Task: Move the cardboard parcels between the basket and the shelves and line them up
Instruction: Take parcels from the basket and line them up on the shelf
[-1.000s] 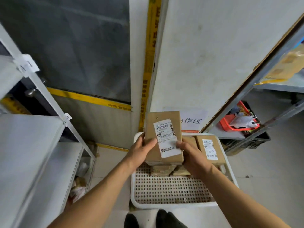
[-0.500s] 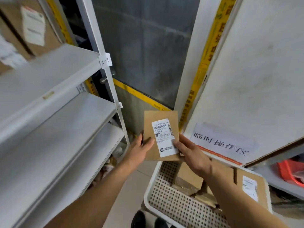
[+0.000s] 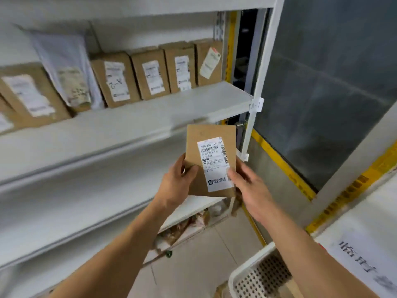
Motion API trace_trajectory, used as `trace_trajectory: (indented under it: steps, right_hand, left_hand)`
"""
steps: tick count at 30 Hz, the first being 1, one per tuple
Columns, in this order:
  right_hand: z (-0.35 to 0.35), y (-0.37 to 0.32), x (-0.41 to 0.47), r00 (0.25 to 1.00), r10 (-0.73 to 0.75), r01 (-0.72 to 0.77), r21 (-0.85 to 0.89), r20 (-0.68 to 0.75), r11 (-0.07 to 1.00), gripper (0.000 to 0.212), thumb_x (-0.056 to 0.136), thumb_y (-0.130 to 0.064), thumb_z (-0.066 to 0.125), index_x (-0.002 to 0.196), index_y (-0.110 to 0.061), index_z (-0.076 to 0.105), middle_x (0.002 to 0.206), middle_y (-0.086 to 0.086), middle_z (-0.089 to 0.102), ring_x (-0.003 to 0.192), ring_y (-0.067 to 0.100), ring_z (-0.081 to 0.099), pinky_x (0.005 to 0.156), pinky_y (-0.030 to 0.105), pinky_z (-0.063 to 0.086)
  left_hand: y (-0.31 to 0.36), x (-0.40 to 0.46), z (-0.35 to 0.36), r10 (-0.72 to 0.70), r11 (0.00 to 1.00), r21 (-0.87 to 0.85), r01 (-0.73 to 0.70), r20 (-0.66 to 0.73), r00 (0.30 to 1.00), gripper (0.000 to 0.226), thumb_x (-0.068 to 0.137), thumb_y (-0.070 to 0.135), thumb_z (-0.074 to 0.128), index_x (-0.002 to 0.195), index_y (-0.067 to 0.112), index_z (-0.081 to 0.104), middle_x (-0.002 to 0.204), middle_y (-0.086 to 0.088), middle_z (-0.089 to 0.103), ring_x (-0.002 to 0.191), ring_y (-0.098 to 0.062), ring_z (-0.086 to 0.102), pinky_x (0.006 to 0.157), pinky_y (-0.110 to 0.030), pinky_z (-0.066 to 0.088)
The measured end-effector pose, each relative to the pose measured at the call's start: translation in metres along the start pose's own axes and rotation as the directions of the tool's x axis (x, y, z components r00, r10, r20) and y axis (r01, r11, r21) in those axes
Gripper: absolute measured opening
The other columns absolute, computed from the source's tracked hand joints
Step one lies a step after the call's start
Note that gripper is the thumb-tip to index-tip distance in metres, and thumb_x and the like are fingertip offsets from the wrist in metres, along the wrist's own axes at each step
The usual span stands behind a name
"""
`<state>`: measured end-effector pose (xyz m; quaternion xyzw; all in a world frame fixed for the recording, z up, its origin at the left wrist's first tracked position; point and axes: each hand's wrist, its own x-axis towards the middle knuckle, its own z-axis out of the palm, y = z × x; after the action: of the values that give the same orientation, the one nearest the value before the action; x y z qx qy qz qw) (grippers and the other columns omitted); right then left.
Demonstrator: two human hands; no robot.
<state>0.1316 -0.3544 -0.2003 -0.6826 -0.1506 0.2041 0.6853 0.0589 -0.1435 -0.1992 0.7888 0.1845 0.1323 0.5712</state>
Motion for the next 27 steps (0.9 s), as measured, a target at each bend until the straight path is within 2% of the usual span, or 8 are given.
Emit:
trace_trajectory:
  steps: [2, 4, 8, 13, 15, 19, 24, 27]
  right_hand:
    - [0.032, -0.021, 0.003, 0.995, -0.064, 0.066, -0.025, 0.074, 0.997, 0.054, 0.106, -0.034, 0.063, 0.156, -0.043, 0.046, 0.142, -0.026, 0.063, 0.131, -0.002, 0.060, 0.115, 0.030, 0.048]
    - [0.064, -0.041, 0.006, 0.979, -0.127, 0.136, -0.045, 0.157, 0.990, 0.054, 0.108, -0.032, 0.058, 0.158, -0.043, 0.042, 0.142, -0.030, 0.061, 0.130, -0.009, 0.057, 0.110, 0.018, 0.047]
    - [0.133, -0.071, 0.015, 0.941, -0.202, 0.226, -0.060, 0.271, 0.972, 0.057, 0.109, -0.031, 0.057, 0.161, -0.039, 0.037, 0.149, -0.025, 0.058, 0.137, -0.004, 0.053, 0.117, 0.025, 0.041]
    - [0.222, -0.097, 0.027, 0.874, -0.250, 0.309, -0.079, 0.416, 0.948, 0.059, 0.109, -0.029, 0.057, 0.162, -0.041, 0.034, 0.147, -0.025, 0.060, 0.137, -0.003, 0.054, 0.119, 0.029, 0.040]
    - [0.259, -0.102, 0.034, 0.847, -0.253, 0.336, -0.100, 0.468, 0.937, 0.061, 0.109, -0.027, 0.058, 0.162, -0.042, 0.034, 0.147, -0.025, 0.060, 0.137, -0.001, 0.055, 0.122, 0.035, 0.039]
    - [0.331, -0.109, 0.047, 0.808, -0.254, 0.372, -0.126, 0.531, 0.920, 0.062, 0.107, -0.022, 0.061, 0.161, -0.039, 0.037, 0.146, -0.023, 0.061, 0.135, 0.003, 0.058, 0.121, 0.044, 0.043]
    - [0.415, -0.110, 0.056, 0.756, -0.266, 0.403, -0.105, 0.598, 0.909, 0.062, 0.106, -0.017, 0.062, 0.161, -0.034, 0.039, 0.145, -0.018, 0.063, 0.132, 0.006, 0.062, 0.119, 0.043, 0.046]
    - [0.465, -0.108, 0.061, 0.719, -0.274, 0.416, -0.081, 0.638, 0.906, 0.062, 0.105, -0.014, 0.062, 0.161, -0.033, 0.040, 0.143, -0.017, 0.065, 0.128, 0.008, 0.065, 0.116, 0.042, 0.049]
  left_hand:
    - [0.003, -0.008, -0.039, 0.019, 0.999, -0.049, -0.023, -0.071, 0.997, 0.053, 0.089, 0.052, 0.062, 0.140, 0.038, 0.055, 0.120, 0.013, 0.073, 0.113, -0.016, 0.069, 0.101, -0.052, 0.055]
    - [0.005, -0.016, -0.078, 0.060, 0.995, -0.068, -0.070, -0.137, 0.989, 0.056, 0.088, 0.051, 0.064, 0.142, 0.038, 0.055, 0.127, 0.008, 0.071, 0.118, -0.017, 0.067, 0.104, -0.055, 0.053]
    - [0.013, -0.036, -0.156, 0.152, 0.979, -0.094, -0.179, -0.241, 0.958, 0.049, 0.095, 0.046, 0.064, 0.143, 0.042, 0.057, 0.127, 0.004, 0.073, 0.120, -0.024, 0.068, 0.104, -0.059, 0.053]
    - [0.010, -0.060, -0.248, 0.234, 0.961, -0.066, -0.270, -0.330, 0.915, 0.045, 0.109, 0.022, 0.055, 0.152, 0.034, 0.051, 0.135, 0.004, 0.070, 0.125, -0.020, 0.066, 0.098, -0.041, 0.059]
    - [0.004, -0.069, -0.282, 0.234, 0.958, -0.066, -0.279, -0.379, 0.895, 0.047, 0.110, 0.020, 0.054, 0.154, 0.033, 0.049, 0.136, 0.005, 0.069, 0.125, -0.018, 0.066, 0.098, -0.039, 0.060]
    - [-0.011, -0.084, -0.344, 0.207, 0.961, -0.070, -0.269, -0.463, 0.862, 0.046, 0.109, 0.021, 0.054, 0.154, 0.035, 0.050, 0.137, 0.002, 0.068, 0.126, -0.021, 0.066, 0.097, -0.049, 0.061]
    - [-0.031, -0.102, -0.408, 0.168, 0.968, -0.060, -0.245, -0.570, 0.804, 0.050, 0.109, 0.022, 0.054, 0.156, 0.038, 0.046, 0.138, 0.006, 0.066, 0.129, -0.017, 0.064, 0.099, -0.044, 0.060]
    - [-0.042, -0.115, -0.442, 0.142, 0.972, -0.058, -0.228, -0.629, 0.764, 0.052, 0.109, 0.022, 0.054, 0.157, 0.038, 0.044, 0.143, 0.008, 0.064, 0.132, -0.017, 0.061, 0.101, -0.046, 0.058]
